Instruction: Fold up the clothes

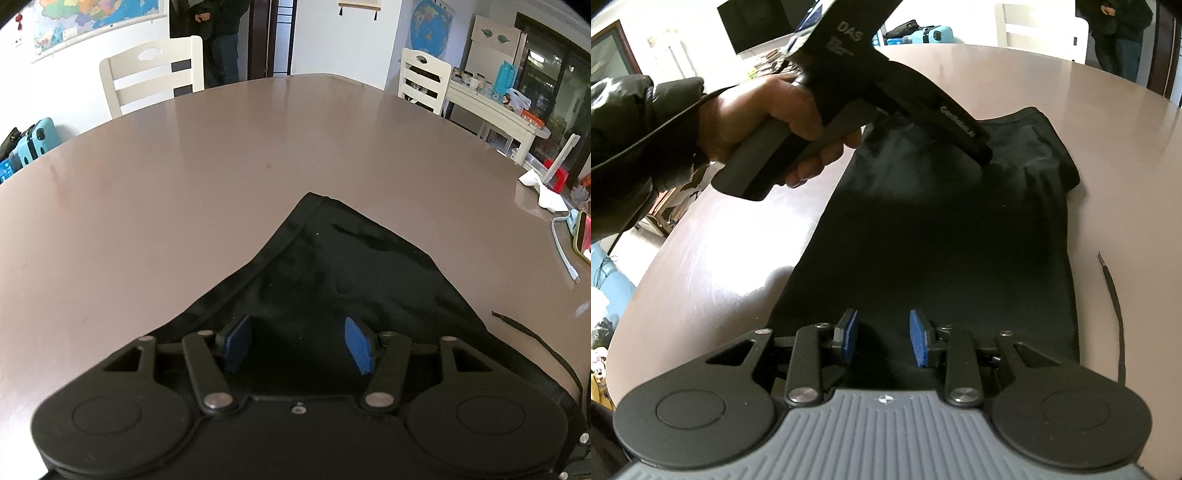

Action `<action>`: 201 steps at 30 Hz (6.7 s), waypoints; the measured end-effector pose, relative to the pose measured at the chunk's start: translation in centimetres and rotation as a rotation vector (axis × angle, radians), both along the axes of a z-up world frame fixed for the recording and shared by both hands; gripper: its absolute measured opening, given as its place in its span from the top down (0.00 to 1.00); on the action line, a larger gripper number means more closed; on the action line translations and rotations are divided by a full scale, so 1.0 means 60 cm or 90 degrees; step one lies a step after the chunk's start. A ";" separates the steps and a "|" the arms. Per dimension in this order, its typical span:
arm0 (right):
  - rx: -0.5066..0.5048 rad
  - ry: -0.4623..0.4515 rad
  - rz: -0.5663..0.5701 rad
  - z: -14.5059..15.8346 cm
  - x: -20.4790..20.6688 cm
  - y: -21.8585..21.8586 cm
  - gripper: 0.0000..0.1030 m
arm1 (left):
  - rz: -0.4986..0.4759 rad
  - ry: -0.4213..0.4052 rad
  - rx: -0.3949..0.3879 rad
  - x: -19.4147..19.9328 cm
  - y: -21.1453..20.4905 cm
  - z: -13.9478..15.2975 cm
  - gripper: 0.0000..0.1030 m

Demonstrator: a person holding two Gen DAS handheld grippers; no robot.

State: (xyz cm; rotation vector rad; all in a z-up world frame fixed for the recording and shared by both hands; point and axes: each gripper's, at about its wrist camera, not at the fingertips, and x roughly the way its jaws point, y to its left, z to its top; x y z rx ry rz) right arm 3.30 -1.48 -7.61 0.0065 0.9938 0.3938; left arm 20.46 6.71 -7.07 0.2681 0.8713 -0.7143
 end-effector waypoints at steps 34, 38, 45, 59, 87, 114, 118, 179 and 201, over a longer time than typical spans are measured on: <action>-0.009 -0.009 0.094 0.004 0.029 0.064 0.78 | 0.069 0.068 -0.072 0.015 0.150 0.021 0.52; -0.029 -0.012 0.108 -0.003 0.030 0.069 0.78 | 0.078 0.070 -0.072 0.012 0.145 0.002 0.53; -0.023 -0.002 0.113 -0.002 0.019 0.063 0.78 | 0.076 0.056 -0.063 0.015 0.132 -0.001 0.53; -0.016 -0.016 0.030 0.024 0.007 0.016 0.78 | 0.087 0.052 -0.097 0.009 0.133 0.026 0.50; -0.079 0.000 -0.091 0.000 -0.011 -0.069 0.75 | -0.106 0.051 -0.050 0.000 -0.056 0.003 0.49; -0.078 -0.003 -0.122 0.007 0.026 -0.081 0.76 | -0.099 0.066 -0.061 0.008 -0.069 0.005 0.49; -0.084 -0.007 -0.117 0.007 0.025 -0.079 0.76 | -0.103 0.066 -0.057 0.009 -0.070 0.005 0.49; -0.078 0.006 -0.103 0.026 -0.034 -0.077 0.75 | -0.091 0.072 -0.055 0.004 -0.080 0.003 0.48; -0.083 -0.006 -0.115 0.026 0.011 -0.086 0.75 | -0.072 0.068 -0.056 0.005 -0.071 0.005 0.47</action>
